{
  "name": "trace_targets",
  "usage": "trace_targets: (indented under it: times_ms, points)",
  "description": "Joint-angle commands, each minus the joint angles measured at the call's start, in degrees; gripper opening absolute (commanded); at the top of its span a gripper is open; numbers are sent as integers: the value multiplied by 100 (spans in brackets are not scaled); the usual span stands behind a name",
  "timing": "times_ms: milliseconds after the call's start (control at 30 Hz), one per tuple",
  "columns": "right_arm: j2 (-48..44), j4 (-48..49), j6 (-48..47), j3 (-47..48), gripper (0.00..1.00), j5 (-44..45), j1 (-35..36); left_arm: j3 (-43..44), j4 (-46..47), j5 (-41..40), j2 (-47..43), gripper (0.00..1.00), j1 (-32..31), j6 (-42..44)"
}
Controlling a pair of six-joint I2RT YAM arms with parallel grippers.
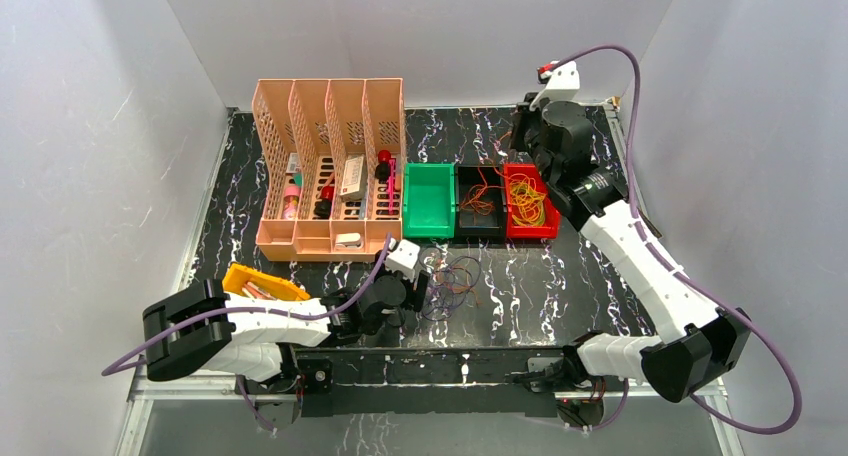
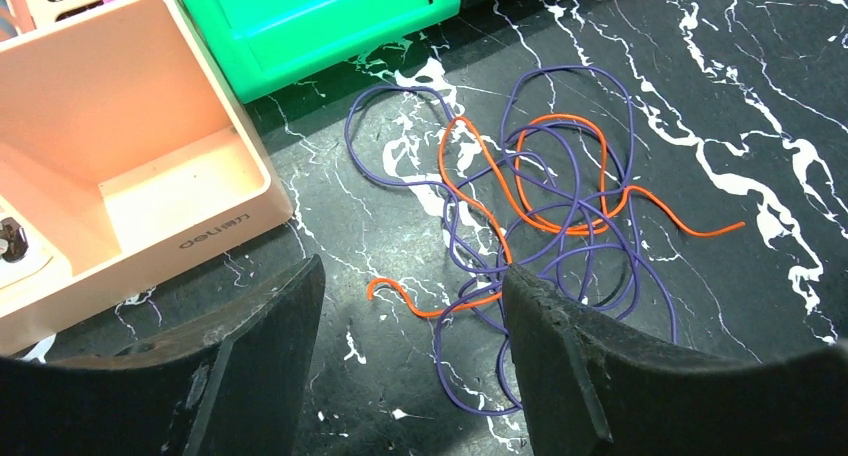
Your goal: Untangle the cables
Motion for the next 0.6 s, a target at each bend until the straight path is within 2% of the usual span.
trace_targets:
  times_ms: [0, 567]
  points:
    - [-88, 189, 143, -117, 0, -168, -239, 172, -64, -229, -168, 65, -24, -84]
    - [469, 125, 242, -315, 0, -757, -323, 178, -146, -306, -206, 66, -24, -84]
